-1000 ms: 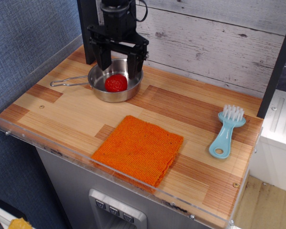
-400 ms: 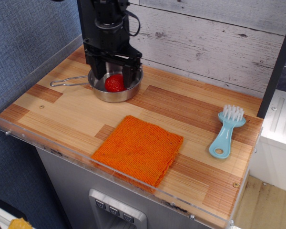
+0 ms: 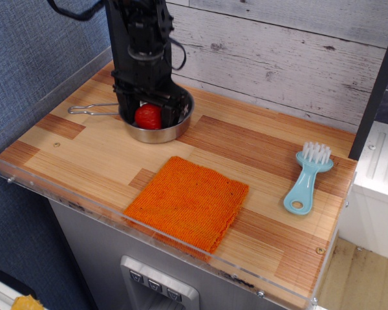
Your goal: Place the apple right on top of the napkin.
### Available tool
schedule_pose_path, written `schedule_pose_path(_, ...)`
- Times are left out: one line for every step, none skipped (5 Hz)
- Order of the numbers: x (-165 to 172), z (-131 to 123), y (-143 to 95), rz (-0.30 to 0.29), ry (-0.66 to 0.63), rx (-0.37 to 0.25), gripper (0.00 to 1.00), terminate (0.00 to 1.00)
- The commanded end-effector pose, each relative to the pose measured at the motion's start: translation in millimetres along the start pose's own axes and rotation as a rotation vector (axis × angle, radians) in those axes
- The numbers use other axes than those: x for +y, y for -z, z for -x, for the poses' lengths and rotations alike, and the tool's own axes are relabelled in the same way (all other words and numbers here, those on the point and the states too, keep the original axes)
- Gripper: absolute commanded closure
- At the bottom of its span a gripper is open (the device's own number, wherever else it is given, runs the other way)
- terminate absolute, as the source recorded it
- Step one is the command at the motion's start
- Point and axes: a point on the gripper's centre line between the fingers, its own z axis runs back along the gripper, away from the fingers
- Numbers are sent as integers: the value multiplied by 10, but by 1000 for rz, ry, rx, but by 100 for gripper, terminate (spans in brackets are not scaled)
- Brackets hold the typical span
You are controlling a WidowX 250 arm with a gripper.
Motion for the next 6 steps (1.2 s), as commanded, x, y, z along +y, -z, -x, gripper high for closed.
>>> schedule_pose_path(44, -23, -116, -1, 8, -48, 100, 0)
schedule_pose_path(184, -55, -428, -31, -52, -122, 100, 0)
schedule_pose_path(353, -113, -837, -8, -133, -239, 100, 0)
schedule_pose_path(282, -23, -1216, -7, -151, -318, 100, 0)
schedule_pose_path(-117, 230, -1295, 68, -112, -293, 100, 0)
schedule_pose_path(-469, 605, -1221, 131, -67, -230, 100, 0)
